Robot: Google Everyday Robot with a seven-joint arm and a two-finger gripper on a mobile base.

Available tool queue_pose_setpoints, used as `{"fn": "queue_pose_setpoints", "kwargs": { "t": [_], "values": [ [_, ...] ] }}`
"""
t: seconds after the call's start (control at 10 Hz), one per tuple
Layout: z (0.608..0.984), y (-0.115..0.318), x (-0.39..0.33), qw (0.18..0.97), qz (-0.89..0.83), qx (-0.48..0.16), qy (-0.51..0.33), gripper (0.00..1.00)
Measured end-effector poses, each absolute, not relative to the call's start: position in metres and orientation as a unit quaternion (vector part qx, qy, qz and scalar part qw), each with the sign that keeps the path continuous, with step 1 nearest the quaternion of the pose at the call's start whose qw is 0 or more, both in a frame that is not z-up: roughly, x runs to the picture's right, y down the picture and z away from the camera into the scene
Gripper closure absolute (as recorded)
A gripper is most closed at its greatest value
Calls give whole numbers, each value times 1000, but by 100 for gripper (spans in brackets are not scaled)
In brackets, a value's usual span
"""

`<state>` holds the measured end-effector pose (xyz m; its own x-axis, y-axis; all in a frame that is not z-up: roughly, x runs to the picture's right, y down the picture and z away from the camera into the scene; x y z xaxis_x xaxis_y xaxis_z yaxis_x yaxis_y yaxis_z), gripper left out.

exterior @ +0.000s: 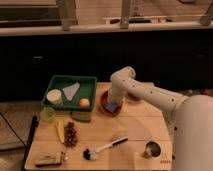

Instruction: Wipe red bowl with sponge

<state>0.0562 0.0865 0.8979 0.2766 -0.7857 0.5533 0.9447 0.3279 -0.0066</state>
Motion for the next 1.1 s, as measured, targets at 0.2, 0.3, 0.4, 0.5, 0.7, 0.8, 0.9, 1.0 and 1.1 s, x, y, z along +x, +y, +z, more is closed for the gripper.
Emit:
{"fn": "queue_pose_setpoints", "kwargs": {
  "t": [0.2,0.3,0.4,0.5,0.7,0.8,0.9,1.0,1.1],
  "values": [
    [894,78,57,784,-556,-169,-220,99],
    [889,70,57,785,-557,-166,-213,99],
    [887,65,58,786,-559,-164,-208,99],
    [882,57,58,787,-560,-160,-202,99],
    [884,45,55,786,-565,-159,-196,99],
    [889,40,54,783,-568,-161,-195,99],
    [896,36,51,781,-570,-162,-196,99],
    [905,31,45,778,-573,-163,-199,99],
    [908,28,41,775,-576,-164,-202,99]
  ]
}}
